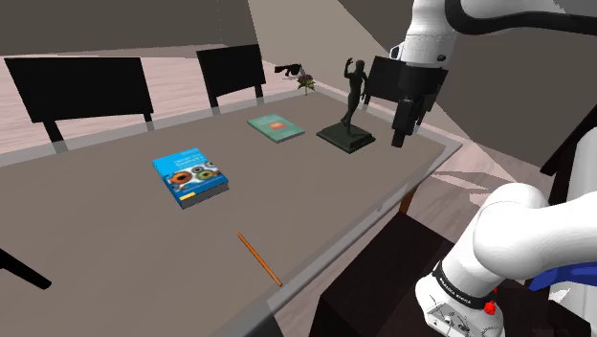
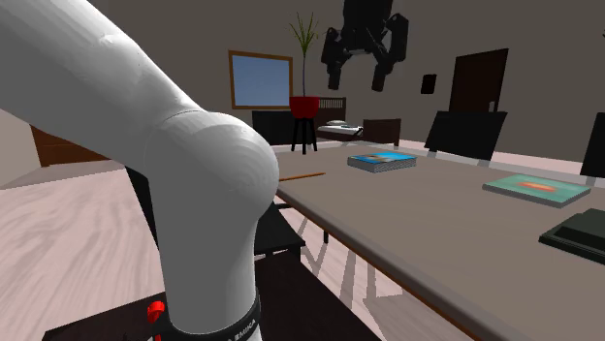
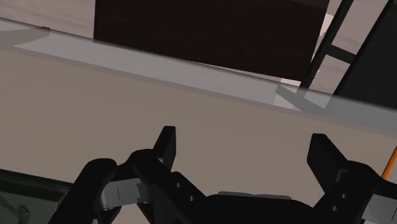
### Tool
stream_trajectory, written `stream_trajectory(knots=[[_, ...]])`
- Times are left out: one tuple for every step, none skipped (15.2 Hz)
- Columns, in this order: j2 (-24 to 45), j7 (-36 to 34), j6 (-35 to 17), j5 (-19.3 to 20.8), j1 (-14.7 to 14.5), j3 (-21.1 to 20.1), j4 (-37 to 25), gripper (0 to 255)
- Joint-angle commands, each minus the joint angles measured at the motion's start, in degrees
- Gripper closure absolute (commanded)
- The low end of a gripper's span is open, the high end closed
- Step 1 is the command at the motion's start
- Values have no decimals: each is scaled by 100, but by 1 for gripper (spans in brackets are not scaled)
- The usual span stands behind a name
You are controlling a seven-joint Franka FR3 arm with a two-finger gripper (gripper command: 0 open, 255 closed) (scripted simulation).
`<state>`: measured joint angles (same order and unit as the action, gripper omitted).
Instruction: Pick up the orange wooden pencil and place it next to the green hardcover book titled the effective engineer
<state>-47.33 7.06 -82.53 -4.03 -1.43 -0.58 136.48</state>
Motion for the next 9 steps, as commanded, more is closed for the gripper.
stream_trajectory(knots=[[0, 0, 0, 0, 0, 0, 0, 0], [1, -172, -98, -83, -32, -162, 69, 0], [13, -342, -199, -166, -63, -325, 129, 0], [37, -513, -303, -246, -96, -489, 181, 0], [71, -682, -408, -326, -125, -656, 225, 0], [116, -850, -516, -403, -153, -823, 260, 0], [173, -1020, -626, -476, -182, -990, 287, 0], [242, -1190, -739, -545, -207, -1158, 305, 0], [321, -1360, -853, -609, -231, -1326, 314, 0]])
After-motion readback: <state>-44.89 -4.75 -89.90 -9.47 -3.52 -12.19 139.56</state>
